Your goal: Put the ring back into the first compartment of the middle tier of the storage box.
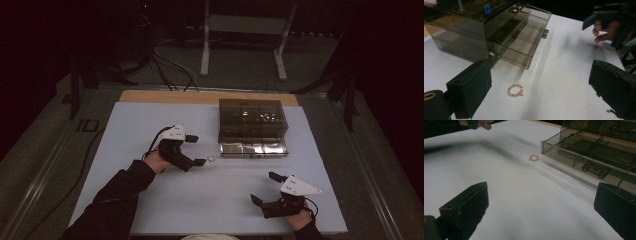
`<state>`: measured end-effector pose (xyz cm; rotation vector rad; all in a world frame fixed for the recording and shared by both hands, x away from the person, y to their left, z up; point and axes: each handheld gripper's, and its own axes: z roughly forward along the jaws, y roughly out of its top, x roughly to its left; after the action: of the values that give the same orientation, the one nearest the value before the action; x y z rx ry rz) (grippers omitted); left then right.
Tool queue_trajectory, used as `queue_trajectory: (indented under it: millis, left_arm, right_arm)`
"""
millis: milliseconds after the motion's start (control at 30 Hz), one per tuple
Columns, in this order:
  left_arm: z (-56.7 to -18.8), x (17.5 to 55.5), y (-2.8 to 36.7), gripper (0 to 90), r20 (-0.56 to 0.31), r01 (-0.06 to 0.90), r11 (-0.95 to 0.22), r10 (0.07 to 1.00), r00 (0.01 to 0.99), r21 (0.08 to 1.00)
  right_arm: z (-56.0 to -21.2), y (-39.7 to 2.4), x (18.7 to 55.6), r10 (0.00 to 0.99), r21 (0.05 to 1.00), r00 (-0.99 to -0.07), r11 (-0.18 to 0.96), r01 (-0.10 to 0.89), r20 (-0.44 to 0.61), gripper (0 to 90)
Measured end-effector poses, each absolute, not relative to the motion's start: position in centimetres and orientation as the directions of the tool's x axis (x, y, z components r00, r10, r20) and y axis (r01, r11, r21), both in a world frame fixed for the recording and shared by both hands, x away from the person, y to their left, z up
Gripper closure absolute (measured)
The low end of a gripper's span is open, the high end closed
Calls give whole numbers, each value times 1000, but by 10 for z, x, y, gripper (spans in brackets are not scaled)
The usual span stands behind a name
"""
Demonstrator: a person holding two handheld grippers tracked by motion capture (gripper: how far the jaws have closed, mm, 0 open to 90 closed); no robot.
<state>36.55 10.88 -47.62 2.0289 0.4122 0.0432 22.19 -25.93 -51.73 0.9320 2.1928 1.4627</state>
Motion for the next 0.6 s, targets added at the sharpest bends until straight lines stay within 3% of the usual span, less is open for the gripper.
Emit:
queue_trajectory:
  millis: [333, 600]
  left_arm:
    - [-486, 374, 93, 54, -183, 326, -490, 317, 931, 809]
    - [-497, 380, 78, 56, -175, 375, -528, 388, 905, 762]
  right_arm:
    - [-517, -260, 222, 684, 911, -725, 251, 328, 73, 0]
    - [-517, -260, 222, 685, 911, -725, 250, 327, 72, 0]
